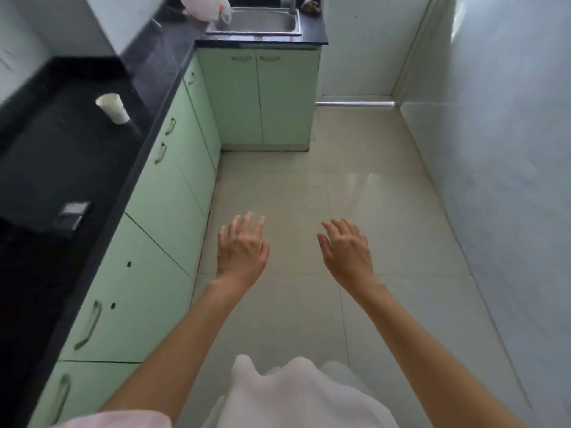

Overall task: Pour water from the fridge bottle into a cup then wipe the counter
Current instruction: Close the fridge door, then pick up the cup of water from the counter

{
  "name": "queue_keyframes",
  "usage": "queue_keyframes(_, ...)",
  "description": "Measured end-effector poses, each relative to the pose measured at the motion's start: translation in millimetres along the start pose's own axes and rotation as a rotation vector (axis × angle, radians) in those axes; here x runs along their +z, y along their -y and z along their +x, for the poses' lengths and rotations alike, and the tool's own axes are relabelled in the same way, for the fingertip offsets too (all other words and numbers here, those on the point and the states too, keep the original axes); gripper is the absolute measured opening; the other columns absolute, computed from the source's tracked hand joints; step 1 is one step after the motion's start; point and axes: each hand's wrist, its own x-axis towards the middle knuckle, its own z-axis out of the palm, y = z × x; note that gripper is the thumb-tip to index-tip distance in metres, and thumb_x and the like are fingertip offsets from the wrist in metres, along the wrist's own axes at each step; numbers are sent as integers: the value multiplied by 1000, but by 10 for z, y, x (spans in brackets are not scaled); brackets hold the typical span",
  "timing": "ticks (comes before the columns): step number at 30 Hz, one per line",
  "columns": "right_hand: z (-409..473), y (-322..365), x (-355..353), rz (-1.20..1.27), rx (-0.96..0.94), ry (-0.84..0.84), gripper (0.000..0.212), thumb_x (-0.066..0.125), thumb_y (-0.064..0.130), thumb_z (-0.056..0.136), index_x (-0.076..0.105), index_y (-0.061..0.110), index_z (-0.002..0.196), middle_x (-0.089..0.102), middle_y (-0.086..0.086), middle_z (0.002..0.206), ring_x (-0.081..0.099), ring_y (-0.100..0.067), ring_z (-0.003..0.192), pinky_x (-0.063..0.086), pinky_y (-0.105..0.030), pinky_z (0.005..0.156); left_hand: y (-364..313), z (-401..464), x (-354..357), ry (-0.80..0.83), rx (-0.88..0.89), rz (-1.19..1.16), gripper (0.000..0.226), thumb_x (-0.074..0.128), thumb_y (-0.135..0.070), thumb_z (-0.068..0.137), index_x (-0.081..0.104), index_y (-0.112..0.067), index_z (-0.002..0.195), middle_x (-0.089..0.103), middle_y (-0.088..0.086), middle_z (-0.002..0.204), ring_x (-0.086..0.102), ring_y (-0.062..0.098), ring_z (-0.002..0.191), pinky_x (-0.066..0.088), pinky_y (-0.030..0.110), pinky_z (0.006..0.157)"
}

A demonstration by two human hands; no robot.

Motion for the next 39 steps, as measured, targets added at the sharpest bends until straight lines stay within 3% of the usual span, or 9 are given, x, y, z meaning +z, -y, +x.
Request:
queue_keyframes(10, 1488, 665, 437, 77, -181, 67, 36, 49, 26, 97, 58, 7, 125, 60, -12, 125, 49, -32, 122, 42, -45, 99, 1044, 961, -157, -101, -237, -4, 47, 56, -29, 93, 51, -11, 136, 45, 19, 143, 39, 36, 132, 31, 50, 106)
queue_keyframes(15, 2405, 926, 737, 121, -263, 96, 42, 42, 32, 95, 58, 7, 125, 61, -12, 123, 52, -31, 119, 44, -44, 95, 1361, 1704, -120, -132, -336, 4, 46, 54, -29, 94, 51, -10, 136, 46, 20, 142, 41, 36, 131, 34, 51, 105)
queue_keyframes(20, 3397, 1194, 888, 147, -403, 125, 38, 47, 29, 98, 54, 9, 130, 58, -10, 129, 50, -30, 122, 43, -43, 95, 1544, 2432, -156, -146, -448, -21, 48, 52, -28, 95, 46, -10, 140, 42, 19, 146, 36, 35, 135, 34, 49, 105)
queue_keyframes(28, 4524, 1774, 1306, 217, -616, 182, 36, 48, 28, 98, 55, 10, 128, 59, -8, 126, 52, -29, 119, 45, -43, 91, 2091, 3189, -194, -214, -596, 18, 44, 60, -21, 91, 53, -6, 132, 50, 21, 138, 46, 38, 126, 41, 50, 99)
queue_keyframes(39, 5672, 3049, 2231, 285, -810, 248, 34, 57, 22, 95, 58, 8, 126, 62, -10, 124, 56, -31, 116, 49, -45, 93, 3472, 3811, -9, -229, -791, 71, 47, 74, -20, 81, 61, -5, 124, 59, 21, 127, 56, 42, 114, 50, 55, 88)
